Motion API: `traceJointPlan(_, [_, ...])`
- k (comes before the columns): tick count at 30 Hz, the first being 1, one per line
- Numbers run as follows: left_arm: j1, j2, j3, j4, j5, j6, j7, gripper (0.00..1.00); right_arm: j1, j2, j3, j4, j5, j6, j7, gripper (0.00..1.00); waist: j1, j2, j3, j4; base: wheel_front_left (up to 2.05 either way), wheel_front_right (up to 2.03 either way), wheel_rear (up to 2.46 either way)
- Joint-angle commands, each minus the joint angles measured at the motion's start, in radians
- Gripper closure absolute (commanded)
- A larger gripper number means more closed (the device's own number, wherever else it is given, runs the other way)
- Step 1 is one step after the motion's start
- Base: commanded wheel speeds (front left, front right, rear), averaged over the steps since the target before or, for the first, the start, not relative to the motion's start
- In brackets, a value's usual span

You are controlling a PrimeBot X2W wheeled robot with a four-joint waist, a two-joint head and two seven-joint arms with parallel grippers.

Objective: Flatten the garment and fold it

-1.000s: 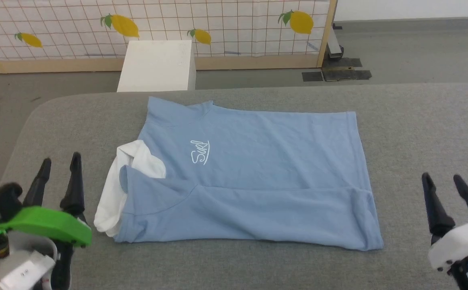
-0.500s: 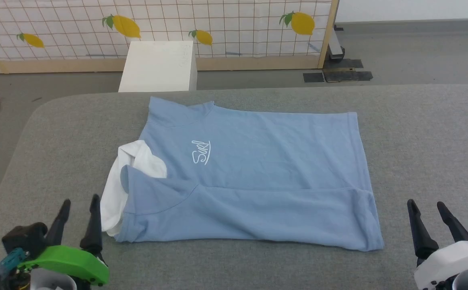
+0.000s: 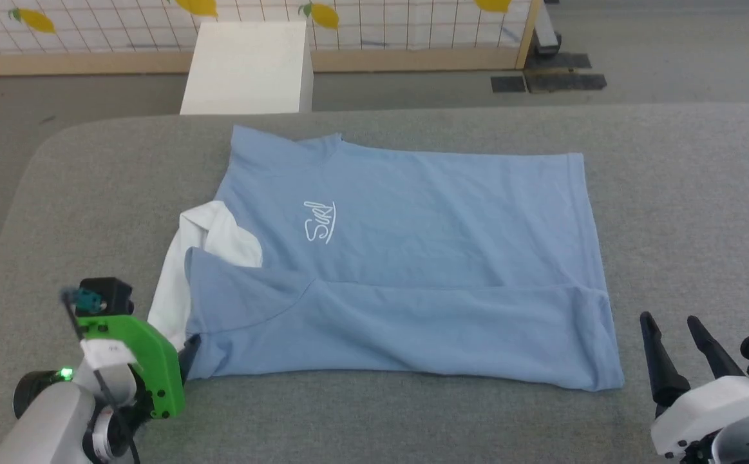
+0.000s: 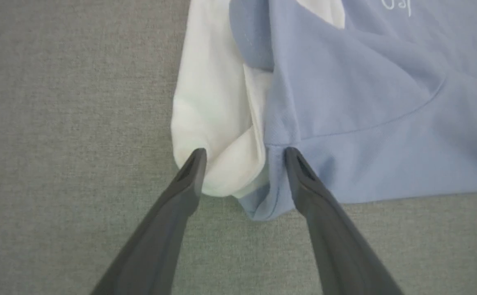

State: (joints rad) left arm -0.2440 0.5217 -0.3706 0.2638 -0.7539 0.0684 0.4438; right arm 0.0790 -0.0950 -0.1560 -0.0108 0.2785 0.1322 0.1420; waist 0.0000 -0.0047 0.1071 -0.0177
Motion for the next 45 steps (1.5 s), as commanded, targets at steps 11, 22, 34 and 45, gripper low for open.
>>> traceJointPlan(11, [-0.079, 0.046, -0.084, 0.064, -0.016, 0.051, 0.329, 0.0, -0.053, 0.03, 0.014, -0.018, -0.033, -0.002, -0.009, 0.0, 0.0, 0.0047, 0.114, -0.047, 0.0, 0.0, 0.0])
traceJointPlan(22, [-0.029, 0.043, -0.037, 0.004, -0.089, 0.072, 0.339, 1.0, -0.065, 0.023, 0.035, -0.038, -0.111, -0.002, 0.082, 0.0, 0.0, 0.0047, 0.105, -0.052, 0.0, 0.0, 0.0])
traceJointPlan(34, [0.038, 0.07, 0.022, -0.156, -0.118, 0.118, 0.3, 1.0, -0.186, -0.026, 0.142, -0.017, -0.242, -0.002, 0.689, 0.0, 0.0, 0.0047, 0.118, -0.03, 0.0, 0.0, 0.0])
traceJointPlan(45, [0.036, 0.073, 0.033, -0.176, -0.12, 0.12, 0.281, 1.0, -0.231, -0.051, 0.215, 0.061, -0.224, -0.002, 0.896, 0.0, 0.0, 0.0047, 0.155, -0.011, 0.0, 0.0, 0.0])
